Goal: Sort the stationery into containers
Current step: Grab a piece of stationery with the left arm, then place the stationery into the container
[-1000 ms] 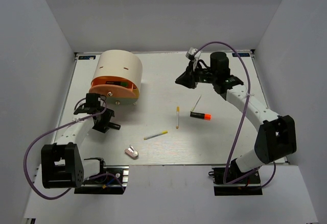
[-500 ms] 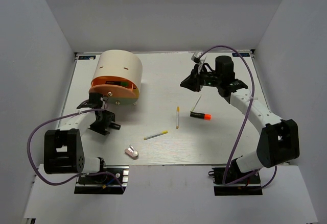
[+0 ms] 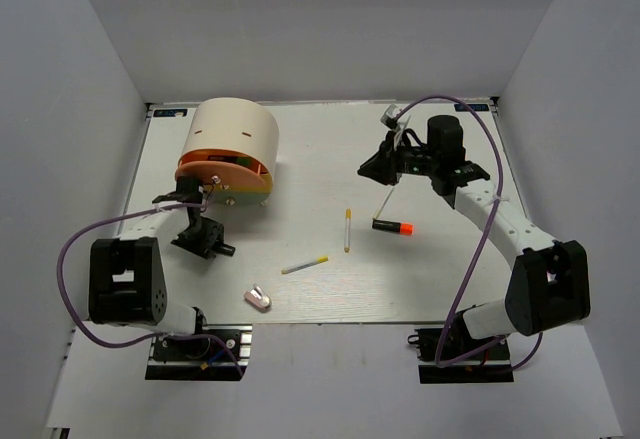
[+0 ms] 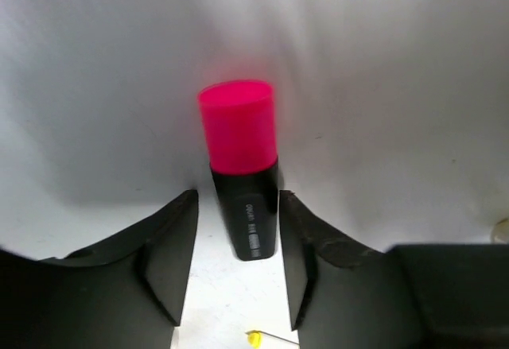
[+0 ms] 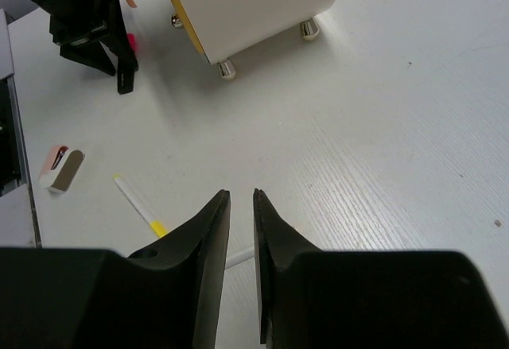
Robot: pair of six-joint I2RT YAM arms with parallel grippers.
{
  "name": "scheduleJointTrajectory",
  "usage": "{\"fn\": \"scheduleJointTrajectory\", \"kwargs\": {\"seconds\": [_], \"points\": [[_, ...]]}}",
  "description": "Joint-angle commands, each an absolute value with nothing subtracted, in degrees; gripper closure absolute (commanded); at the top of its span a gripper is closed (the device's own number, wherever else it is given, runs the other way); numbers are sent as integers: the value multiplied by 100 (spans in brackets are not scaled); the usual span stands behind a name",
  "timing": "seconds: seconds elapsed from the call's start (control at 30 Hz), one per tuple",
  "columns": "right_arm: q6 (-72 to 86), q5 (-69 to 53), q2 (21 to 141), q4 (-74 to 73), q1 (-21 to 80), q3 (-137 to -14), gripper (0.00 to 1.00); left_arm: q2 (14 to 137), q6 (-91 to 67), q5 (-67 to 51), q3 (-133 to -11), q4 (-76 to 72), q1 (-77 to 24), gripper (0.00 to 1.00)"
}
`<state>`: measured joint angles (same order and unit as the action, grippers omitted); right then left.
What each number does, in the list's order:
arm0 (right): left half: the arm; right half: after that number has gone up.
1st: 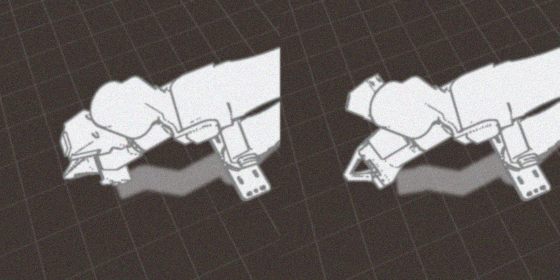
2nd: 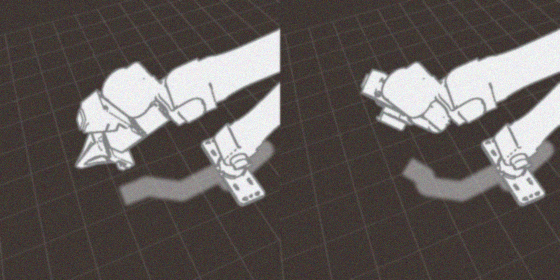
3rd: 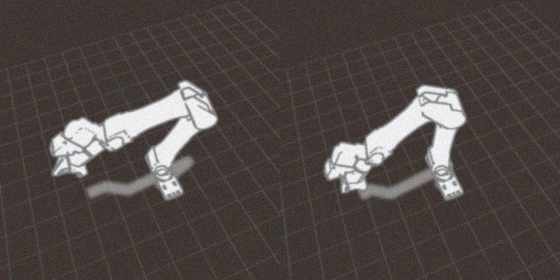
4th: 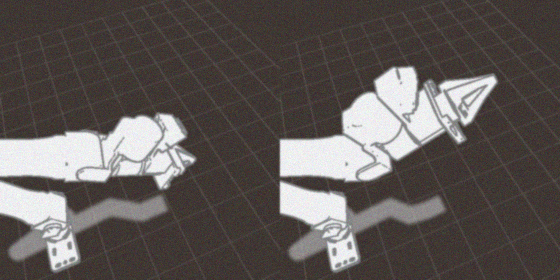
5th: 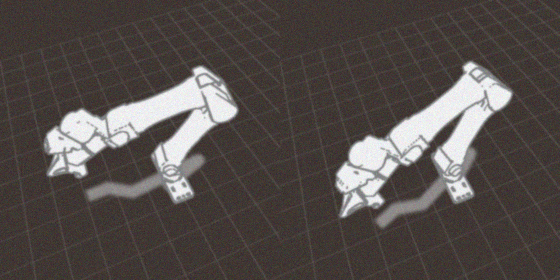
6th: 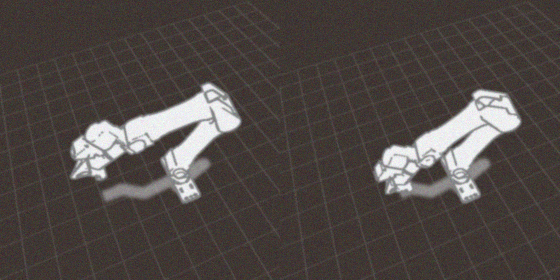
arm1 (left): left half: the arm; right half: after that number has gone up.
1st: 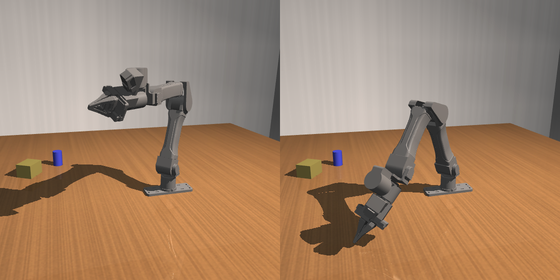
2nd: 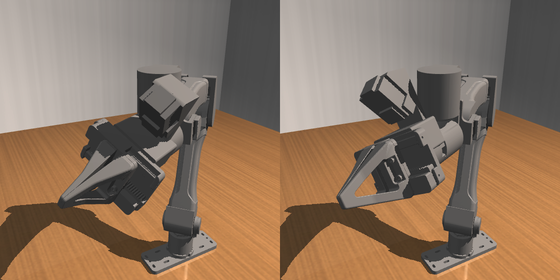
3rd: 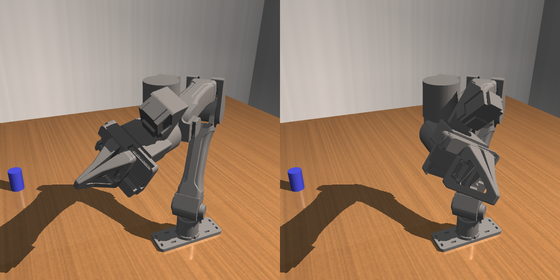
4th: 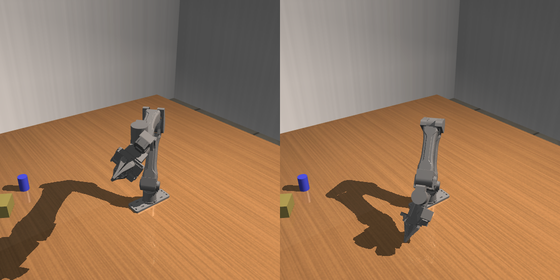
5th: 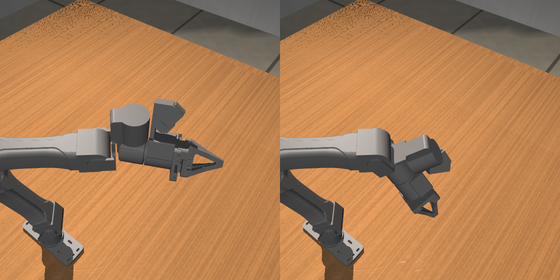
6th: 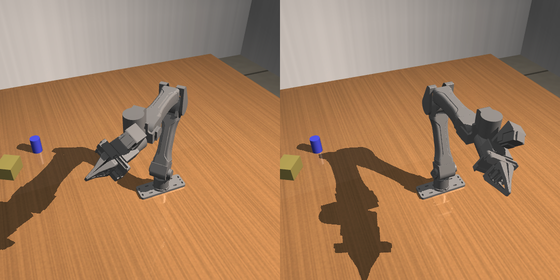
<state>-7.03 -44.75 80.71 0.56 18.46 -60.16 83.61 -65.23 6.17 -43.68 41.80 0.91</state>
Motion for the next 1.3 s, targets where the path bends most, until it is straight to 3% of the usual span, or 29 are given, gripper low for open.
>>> {"fn": "scheduleJointTrajectory", "kwargs": {"seconds": [0.0,0.13,0.47,0.73,0.87,0.97,1.27], "points": [[-615,-4588,7866,343,1767,-5977,76,8070,-6478,791,-4035,4342,62,46],[-563,-4605,7849,404,1740,-5915,76,7631,-6478,791,-3789,4395,62,52],[-650,-4667,7787,352,1714,-5748,76,5697,-5960,141,-3384,4052,62,84],[-940,-4658,7743,229,1705,-5599,76,3930,-5028,-1150,-3647,3016,62,100],[-1011,-4676,7743,220,1714,-5581,77,3858,-4562,-2474,-3893,2348,62,100],[-1063,-4667,7752,202,1714,-5590,77,3797,-4482,-2820,-4279,1979,62,100],[-1204,-4632,7699,149,1705,-5467,77,4534,-4421,-2471,-5879,1275,62,100]]}}
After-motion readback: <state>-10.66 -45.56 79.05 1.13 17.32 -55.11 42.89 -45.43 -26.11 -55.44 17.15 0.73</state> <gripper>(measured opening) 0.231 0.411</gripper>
